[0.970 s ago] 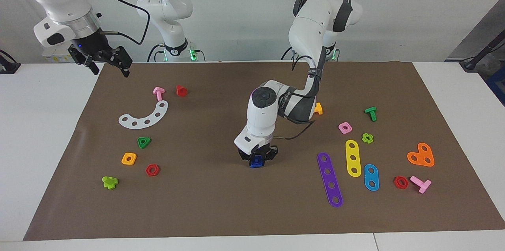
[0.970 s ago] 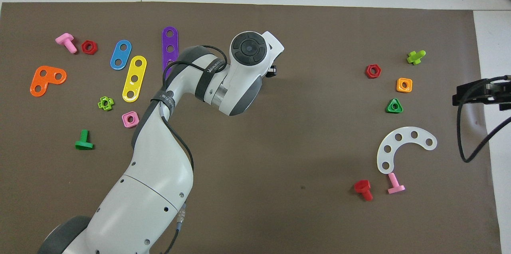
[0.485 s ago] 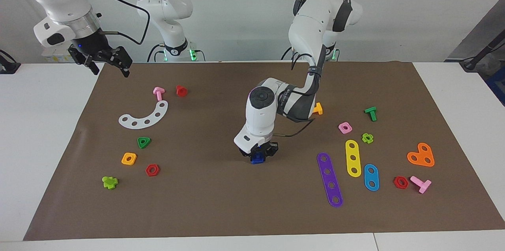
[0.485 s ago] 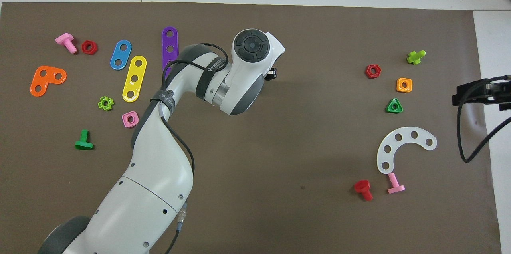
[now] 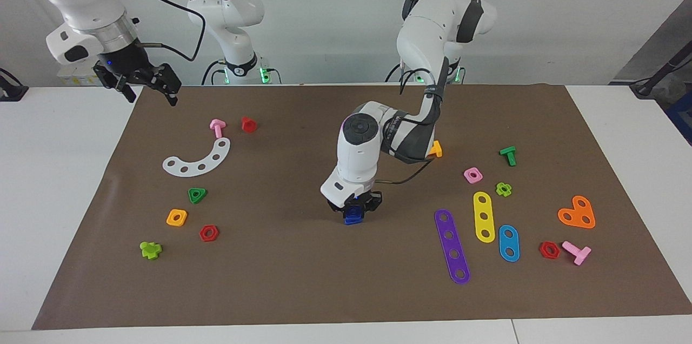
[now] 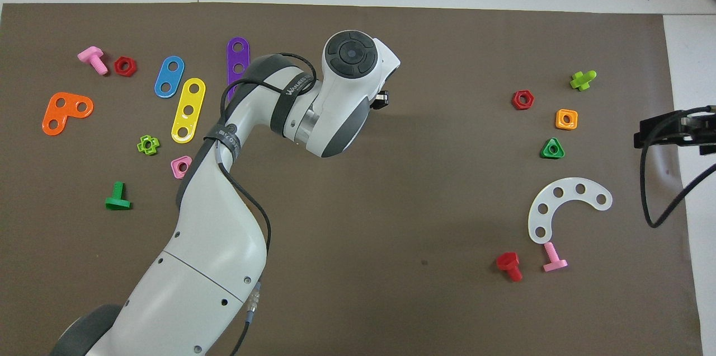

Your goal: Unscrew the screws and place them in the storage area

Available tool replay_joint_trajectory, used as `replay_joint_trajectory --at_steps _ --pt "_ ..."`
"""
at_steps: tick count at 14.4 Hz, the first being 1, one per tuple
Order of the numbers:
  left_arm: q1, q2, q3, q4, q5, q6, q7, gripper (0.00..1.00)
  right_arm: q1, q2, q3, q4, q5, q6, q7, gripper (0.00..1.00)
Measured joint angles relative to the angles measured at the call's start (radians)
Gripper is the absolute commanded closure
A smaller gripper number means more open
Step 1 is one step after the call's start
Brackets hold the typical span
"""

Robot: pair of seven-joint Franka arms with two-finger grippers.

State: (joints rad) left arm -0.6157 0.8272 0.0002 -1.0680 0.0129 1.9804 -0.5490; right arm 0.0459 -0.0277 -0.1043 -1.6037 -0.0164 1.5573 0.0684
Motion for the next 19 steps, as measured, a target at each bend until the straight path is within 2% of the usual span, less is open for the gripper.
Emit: replay_joint_trajectory --at_steps 4,7,11,13,15,17,19 --pt "0.023 -0.039 0.002 0.047 -0.028 -0.093 -0.001 0.54 0.0 0.0 0.0 0.0 0.0 0.0 0.0 0.0" --pt "0.079 -0.083 0.004 0.051 -0.03 -0.163 0.004 0.54 0.0 0.0 0.0 0.0 0.0 0.0 0.0 0.0" --pt "0.19 -0.134 0.004 0.007 -0.032 -0.182 0.152 0.56 -0.002 0.0 0.0 0.0 0.0 -0.001 0.0 0.0" --pt "0.251 -0.204 0.006 -0.093 -0.039 -0.184 0.27 0.56 0.004 0.0 0.002 0.0 0.001 0.011 0.0 0.0" --pt "0.311 -0.293 0.006 -0.239 -0.042 -0.167 0.393 0.56 0.046 0.001 0.005 -0.013 0.002 0.045 0.009 0.0" --pt "0.353 -0.374 0.006 -0.413 -0.045 -0.084 0.48 0.57 0.119 0.014 0.008 -0.049 0.002 0.128 0.079 0.0" --pt "0.364 -0.433 0.006 -0.589 -0.046 0.052 0.508 0.57 0.209 0.07 0.014 -0.07 0.002 0.243 0.199 0.0"
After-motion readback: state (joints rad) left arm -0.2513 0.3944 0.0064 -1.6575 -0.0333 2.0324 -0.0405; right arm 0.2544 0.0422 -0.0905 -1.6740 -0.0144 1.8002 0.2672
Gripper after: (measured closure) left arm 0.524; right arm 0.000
